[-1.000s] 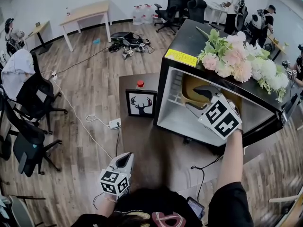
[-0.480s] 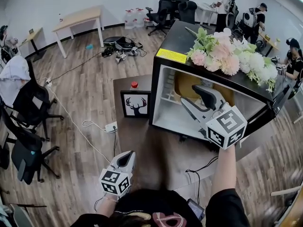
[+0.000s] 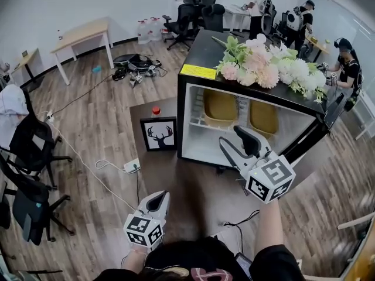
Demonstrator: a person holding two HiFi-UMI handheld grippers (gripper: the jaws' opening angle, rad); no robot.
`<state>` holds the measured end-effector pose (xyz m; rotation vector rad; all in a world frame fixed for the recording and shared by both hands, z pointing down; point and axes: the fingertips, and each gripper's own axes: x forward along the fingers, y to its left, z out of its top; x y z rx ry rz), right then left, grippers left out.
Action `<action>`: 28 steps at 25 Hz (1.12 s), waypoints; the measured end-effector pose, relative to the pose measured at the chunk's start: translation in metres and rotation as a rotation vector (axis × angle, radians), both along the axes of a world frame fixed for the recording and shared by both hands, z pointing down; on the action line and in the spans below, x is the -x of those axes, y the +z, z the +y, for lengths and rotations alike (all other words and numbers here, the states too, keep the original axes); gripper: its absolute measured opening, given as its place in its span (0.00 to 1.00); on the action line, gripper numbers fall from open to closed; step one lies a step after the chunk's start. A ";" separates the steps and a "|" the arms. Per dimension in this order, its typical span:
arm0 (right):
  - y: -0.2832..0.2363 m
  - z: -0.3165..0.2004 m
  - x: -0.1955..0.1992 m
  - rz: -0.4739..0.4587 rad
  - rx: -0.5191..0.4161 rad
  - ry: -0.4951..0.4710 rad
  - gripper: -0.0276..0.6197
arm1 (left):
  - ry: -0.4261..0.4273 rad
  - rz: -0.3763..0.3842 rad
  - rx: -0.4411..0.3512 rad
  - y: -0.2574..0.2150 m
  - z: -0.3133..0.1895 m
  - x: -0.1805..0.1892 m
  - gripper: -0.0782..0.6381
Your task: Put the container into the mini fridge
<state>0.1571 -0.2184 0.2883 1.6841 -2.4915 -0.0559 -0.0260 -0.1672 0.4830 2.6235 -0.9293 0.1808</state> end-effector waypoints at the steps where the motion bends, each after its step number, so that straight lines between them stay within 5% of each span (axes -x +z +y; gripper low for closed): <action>1: 0.008 0.004 0.001 0.003 0.018 0.008 0.38 | 0.008 0.004 -0.002 -0.002 0.001 -0.001 0.12; 6: 0.041 0.024 0.020 -0.007 0.088 -0.008 0.39 | 0.051 0.025 -0.005 -0.008 0.004 -0.005 0.12; 13: 0.071 0.054 0.011 -0.110 0.095 0.122 0.39 | 0.112 0.034 -0.002 -0.007 0.012 -0.025 0.12; 28: 0.146 0.111 0.009 -0.332 0.176 0.235 0.34 | 0.176 0.086 0.004 -0.011 0.036 -0.054 0.12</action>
